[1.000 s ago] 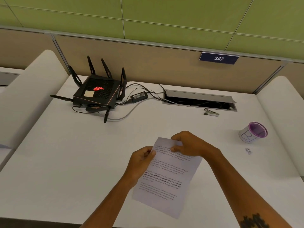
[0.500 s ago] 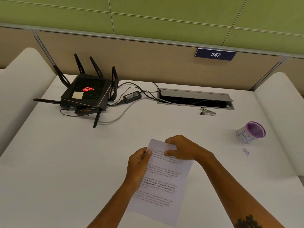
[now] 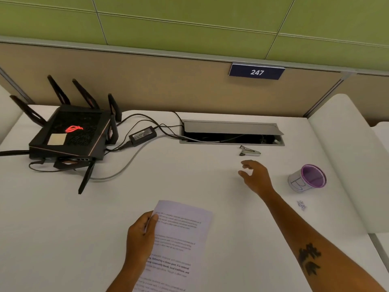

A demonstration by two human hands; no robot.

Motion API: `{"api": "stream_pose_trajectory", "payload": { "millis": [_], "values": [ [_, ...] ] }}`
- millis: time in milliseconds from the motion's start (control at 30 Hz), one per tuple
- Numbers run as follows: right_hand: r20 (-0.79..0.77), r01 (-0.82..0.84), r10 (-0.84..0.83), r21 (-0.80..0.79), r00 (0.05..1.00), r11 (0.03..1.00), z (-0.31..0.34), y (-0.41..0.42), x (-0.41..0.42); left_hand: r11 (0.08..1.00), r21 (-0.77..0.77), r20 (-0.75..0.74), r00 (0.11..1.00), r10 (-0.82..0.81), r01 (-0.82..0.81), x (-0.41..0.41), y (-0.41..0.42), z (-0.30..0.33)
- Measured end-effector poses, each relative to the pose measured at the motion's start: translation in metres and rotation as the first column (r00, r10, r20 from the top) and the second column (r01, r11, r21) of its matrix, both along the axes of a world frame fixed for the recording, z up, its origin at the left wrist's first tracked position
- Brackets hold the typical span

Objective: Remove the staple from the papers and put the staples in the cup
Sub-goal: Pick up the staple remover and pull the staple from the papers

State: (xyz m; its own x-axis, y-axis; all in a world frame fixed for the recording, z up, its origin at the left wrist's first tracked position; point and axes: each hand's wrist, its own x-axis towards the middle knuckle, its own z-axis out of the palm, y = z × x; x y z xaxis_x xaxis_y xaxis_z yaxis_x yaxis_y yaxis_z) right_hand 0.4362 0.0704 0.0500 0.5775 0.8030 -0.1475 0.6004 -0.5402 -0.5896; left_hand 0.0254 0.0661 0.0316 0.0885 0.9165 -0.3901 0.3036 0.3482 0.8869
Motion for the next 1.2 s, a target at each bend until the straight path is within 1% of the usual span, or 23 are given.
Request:
{"api": "stream_pose_trajectory", "payload": {
  "millis": [67, 167, 267, 333, 433, 500, 733, 833, 900, 1000, 1100, 1200],
  "values": [
    [0.038, 0.045, -0.045, 0.006, 0.998, 0.999, -0.008, 0.014, 0.023, 1.0, -0.001, -0.022, 1.0, 0.004, -0.004, -0.001, 0.006, -0.003],
    [0.102, 0.043, -0.042, -0.011, 0.994, 0.999, -0.014, 0.036, 0.046, 1.0, 0.002, -0.069, 0.998, -0.012, 0.013, 0.0, 0.014, -0.011],
    [0.231, -0.023, 0.034, -0.051, 0.972, 0.998, -0.018, 0.058, 0.062, 1.0, -0.005, -0.078, 0.997, -0.012, 0.012, 0.005, 0.021, -0.015],
    [0.286, -0.075, 0.104, -0.111, 0.952, 0.991, -0.02, 0.069, 0.071, 1.0, -0.006, -0.076, 0.997, -0.014, 0.014, 0.009, 0.026, -0.016],
    [0.298, -0.12, 0.174, -0.191, 0.939, 0.974, -0.024, 0.079, 0.08, 1.0, -0.027, -0.072, 0.997, -0.016, 0.014, 0.016, 0.033, -0.018],
    [0.283, -0.14, 0.197, -0.208, 0.939, 0.968, -0.026, 0.082, 0.084, 0.999, -0.037, -0.081, 0.996, -0.022, 0.02, 0.019, 0.036, -0.019],
    [0.131, -0.109, 0.124, -0.115, 0.984, 0.987, -0.03, 0.077, 0.083, 0.999, -0.046, -0.097, 0.995, -0.03, 0.025, 0.02, 0.039, -0.018],
    [-0.049, -0.089, 0.088, -0.023, 0.995, 0.996, -0.025, 0.07, 0.072, 0.999, -0.041, -0.103, 0.994, -0.034, 0.03, 0.02, 0.038, -0.016],
    [-0.169, -0.035, 0.042, 0.046, 0.985, 0.998, -0.018, 0.065, 0.058, 0.999, -0.036, -0.086, 0.996, -0.036, 0.033, 0.021, 0.038, -0.015],
    [-0.287, 0.033, 0.002, 0.118, 0.958, 0.992, -0.005, 0.054, 0.028, 0.999, -0.024, -0.058, 0.998, -0.03, 0.029, 0.019, 0.035, -0.013],
    [-0.339, 0.007, 0.042, 0.142, 0.94, 0.99, 0.008, 0.04, -0.007, 0.999, -0.009, -0.045, 0.998, -0.04, 0.04, 0.018, 0.029, -0.011],
    [-0.373, -0.081, 0.141, 0.17, 0.917, 0.982, 0.024, 0.024, -0.044, 0.999, 0.008, -0.017, 0.999, -0.044, 0.044, 0.015, 0.022, -0.004]
  ]
}}
